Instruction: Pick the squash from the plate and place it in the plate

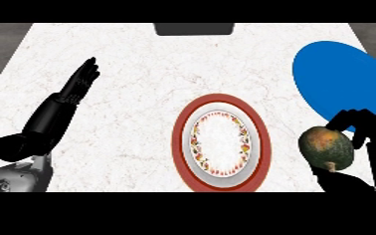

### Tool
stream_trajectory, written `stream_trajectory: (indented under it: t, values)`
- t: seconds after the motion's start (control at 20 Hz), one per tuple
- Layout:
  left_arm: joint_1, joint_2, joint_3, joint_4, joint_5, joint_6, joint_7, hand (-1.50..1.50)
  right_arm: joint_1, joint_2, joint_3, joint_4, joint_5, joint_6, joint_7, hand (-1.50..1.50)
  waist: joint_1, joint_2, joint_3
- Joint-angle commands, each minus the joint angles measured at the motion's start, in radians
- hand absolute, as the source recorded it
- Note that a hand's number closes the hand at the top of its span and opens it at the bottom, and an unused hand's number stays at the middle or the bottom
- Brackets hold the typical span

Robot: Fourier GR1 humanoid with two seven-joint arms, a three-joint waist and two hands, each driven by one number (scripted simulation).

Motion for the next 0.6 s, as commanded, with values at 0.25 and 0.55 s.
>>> stream_trajectory:
  t: [0.25, 0.55]
  values:
    - [-0.015, -0.029, 0.003, -0.019, -0.020, -0.023, 0.007, 0.00, -0.096, 0.069, -0.262, 0.406, -0.192, -0.149, -0.337, 1.50, 0.024, 0.005, 0.001]
    - [-0.011, -0.033, 0.034, 0.000, -0.032, -0.043, 0.004, 0.00, -0.167, 0.081, -0.353, 0.682, -0.187, -0.205, -0.548, 1.50, 0.020, 0.005, 0.000]
